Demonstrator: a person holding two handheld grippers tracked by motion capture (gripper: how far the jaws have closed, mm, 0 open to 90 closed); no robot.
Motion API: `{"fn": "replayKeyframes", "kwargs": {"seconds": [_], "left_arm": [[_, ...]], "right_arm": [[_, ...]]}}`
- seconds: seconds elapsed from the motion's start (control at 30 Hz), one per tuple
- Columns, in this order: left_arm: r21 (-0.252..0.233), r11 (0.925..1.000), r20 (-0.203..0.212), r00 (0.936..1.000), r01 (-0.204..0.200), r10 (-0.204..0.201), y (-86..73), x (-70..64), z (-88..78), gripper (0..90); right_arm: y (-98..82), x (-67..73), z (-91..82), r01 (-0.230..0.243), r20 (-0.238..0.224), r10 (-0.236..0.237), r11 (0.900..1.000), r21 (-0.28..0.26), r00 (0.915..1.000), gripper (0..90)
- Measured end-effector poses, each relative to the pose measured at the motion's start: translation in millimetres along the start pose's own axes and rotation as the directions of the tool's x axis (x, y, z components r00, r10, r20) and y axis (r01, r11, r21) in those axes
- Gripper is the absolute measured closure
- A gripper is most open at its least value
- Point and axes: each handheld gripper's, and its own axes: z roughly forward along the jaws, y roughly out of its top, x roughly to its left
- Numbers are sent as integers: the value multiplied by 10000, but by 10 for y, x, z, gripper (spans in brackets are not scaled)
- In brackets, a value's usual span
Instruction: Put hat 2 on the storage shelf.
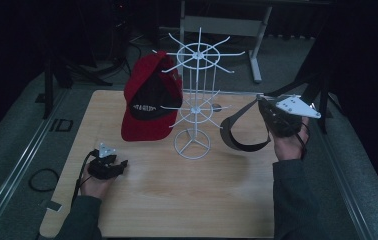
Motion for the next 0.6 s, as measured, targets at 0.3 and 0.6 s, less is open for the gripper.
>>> {"fn": "replayKeyframes", "kwargs": {"seconds": [0.3,0.6], "left_arm": [[-2,10000,1,10000,2,-2,0,-1,1,475],[-16,10000,2,10000,9,-9,1,-2,2,475]], "right_arm": [[113,10,-98,-135,-382,119,9990,-430,9992,880],[182,26,-233,-403,-963,315,9951,-900,9949,879]]}}
